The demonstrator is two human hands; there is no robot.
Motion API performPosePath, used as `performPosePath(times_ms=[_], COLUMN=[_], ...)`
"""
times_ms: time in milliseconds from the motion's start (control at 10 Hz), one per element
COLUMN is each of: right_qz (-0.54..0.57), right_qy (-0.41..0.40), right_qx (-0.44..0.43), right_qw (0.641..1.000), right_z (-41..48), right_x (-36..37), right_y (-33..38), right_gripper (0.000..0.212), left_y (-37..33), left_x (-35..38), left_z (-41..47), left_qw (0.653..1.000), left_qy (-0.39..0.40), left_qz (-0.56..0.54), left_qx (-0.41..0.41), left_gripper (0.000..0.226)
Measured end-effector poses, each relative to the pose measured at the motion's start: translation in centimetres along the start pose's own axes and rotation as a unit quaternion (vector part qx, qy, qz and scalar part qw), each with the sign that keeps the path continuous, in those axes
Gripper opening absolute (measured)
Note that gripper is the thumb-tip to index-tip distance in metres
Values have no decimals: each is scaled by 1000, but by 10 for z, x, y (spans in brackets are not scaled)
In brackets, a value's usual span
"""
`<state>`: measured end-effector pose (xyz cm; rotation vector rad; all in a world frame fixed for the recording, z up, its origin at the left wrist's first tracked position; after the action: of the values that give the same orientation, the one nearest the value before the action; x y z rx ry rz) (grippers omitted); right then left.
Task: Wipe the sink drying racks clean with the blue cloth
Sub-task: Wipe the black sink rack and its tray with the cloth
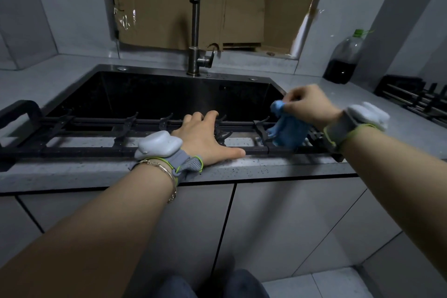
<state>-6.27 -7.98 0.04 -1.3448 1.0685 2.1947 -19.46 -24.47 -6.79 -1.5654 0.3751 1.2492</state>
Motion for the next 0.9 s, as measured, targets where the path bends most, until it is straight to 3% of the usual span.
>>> performPosePath(times_ms=[100,200,300,400,500,600,700,800,900], right_qz=[79,-20,-125,-138,-71,28,5,-15,157], right_qy=[25,167,206,186,185,237,213,92,44], right_qx=[74,96,72,91,134,179,183,153,128], right_qw=[994,981,968,969,971,955,960,984,978], right_z=[-13,-22,-21,-16,-17,-22,-19,-16,-25], right_x=[-6,27,52,60,66,77,66,28,10], right_y=[-23,-16,3,5,-11,-18,-24,-26,-15], right_gripper=[16,20,40,47,50,44,44,32,32], left_y=[0,0,-1,0,1,1,1,2,2], left_x=[0,-1,-1,-1,0,0,-1,0,0], left_z=[1,0,-1,1,2,1,1,1,2], left_qw=[1000,1000,1000,1000,1000,1000,1000,1000,1000], left_qy=[-6,-9,-9,-6,-4,-6,-11,-11,-10], left_qz=[-5,-7,-4,-4,-5,-4,-6,-5,-4], left_qx=[0,-1,0,-2,-5,-4,-2,-3,-2], left_gripper=[103,103,104,104,104,103,103,103,104])
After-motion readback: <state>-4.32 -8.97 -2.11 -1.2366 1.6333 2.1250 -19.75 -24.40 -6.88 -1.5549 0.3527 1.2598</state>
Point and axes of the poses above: each hand's wrist, its own z-axis towards the middle knuckle, its own x-axis out of the palm, y = z × x, the point moved 10 cm from there along z, towards the middle knuckle, and after that the axes turned 11 degrees about -z, right-handed, at the moved point
